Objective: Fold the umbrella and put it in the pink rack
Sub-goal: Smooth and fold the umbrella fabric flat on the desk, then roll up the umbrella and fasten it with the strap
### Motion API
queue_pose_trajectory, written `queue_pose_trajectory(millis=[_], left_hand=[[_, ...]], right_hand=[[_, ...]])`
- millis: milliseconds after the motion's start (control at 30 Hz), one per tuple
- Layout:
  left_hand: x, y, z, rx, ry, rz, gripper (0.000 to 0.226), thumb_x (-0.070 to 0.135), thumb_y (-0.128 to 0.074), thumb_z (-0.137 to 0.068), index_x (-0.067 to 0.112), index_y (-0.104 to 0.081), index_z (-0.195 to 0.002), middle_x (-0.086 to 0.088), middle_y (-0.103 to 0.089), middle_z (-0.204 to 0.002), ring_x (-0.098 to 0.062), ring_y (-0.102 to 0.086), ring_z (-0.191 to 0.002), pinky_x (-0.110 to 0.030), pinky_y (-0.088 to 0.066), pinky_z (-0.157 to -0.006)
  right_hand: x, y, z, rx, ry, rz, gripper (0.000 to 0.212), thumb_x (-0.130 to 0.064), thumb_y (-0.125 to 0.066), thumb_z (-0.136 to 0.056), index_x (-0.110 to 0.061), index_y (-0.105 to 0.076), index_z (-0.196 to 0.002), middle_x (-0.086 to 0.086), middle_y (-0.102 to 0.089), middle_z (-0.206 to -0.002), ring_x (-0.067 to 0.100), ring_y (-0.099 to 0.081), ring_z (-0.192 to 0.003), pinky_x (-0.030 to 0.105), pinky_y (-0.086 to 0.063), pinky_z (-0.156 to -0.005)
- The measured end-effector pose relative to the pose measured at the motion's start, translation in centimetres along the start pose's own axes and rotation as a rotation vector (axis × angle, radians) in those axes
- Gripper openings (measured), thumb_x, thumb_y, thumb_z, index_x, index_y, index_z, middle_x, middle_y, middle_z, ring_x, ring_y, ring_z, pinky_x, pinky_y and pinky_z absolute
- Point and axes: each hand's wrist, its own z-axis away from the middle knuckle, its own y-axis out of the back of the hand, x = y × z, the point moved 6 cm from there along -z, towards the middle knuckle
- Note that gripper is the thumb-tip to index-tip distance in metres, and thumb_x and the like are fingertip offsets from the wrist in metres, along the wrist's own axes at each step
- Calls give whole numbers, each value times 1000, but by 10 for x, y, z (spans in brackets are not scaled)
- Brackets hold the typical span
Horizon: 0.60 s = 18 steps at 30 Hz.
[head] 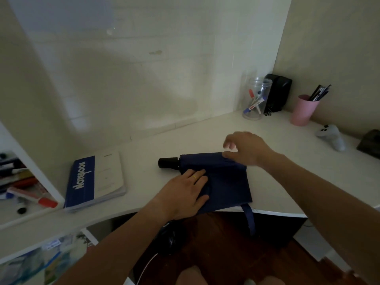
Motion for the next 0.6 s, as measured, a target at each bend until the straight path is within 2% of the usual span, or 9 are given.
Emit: queue_pose_trajectory(millis=[67, 100, 167, 233, 400, 533, 600], left_hand=[[2, -2, 3, 5, -10, -5, 61, 51, -25, -103, 22, -26, -156, -9, -29, -163, -25, -33, -141, -37, -31, -118], [2, -2, 3, 11, -14, -8, 60, 51, -23, -104, 25, -24, -157, -9, -28, -163, -25, -33, -141, -37, -31, -119], [1, -1, 1, 14, -18, -14, 58, 52, -21, -103, 29, -25, -157, -9, -29, -163, -26, -33, -140, -38, -32, -118], [-1, -2, -1, 16, -23, -4, 57, 52, -22, -102, 31, -27, -156, -9, -30, -162, -25, -34, -139, -38, -33, -117], [-5, -4, 0, 34, -16, 33, 56, 51, -25, -101, 33, -29, -154, -11, -32, -155, -25, -39, -132, -39, -42, -108], [-5, 5, 2, 85, -22, 87, 53, 45, -27, -104, 29, -29, -155, -4, -49, -147, -20, -49, -129, -37, -43, -107], [-6, 12, 2, 128, 11, 145, 51, 40, -35, -103, 25, -35, -152, -3, -62, -133, -20, -58, -117, -37, -48, -100]], right_hand=[[9, -6, -18, -180, 6, -98, 56, -44, -66, -89, -23, -53, -139, -2, -59, -132, 21, -56, -121, 32, -42, -99], [13, -12, -22, -302, 3, -149, 57, -41, -67, -89, -22, -52, -141, -2, -58, -137, 20, -54, -125, 32, -40, -103], [20, -23, -27, -426, 32, -228, 42, -33, -69, -89, -24, -63, -129, -2, -65, -129, 19, -59, -120, 35, -43, -105], [25, -28, -28, -426, 74, -260, 30, -31, -72, -86, -31, -66, -116, -2, -69, -114, 18, -64, -108, 40, -49, -100], [29, -33, -16, -213, 187, -273, 31, -32, -74, -84, -34, -63, -113, -6, -71, -107, 13, -66, -96, 35, -53, -89], [24, -37, 10, 66, 358, -131, 29, -34, -69, -87, -31, -57, -113, -8, -65, -102, 14, -61, -90, 36, -51, -78], [20, -41, 24, 216, 442, -45, 29, -32, -69, -87, -25, -58, -113, -4, -62, -101, 19, -58, -88, 35, -49, -71]])
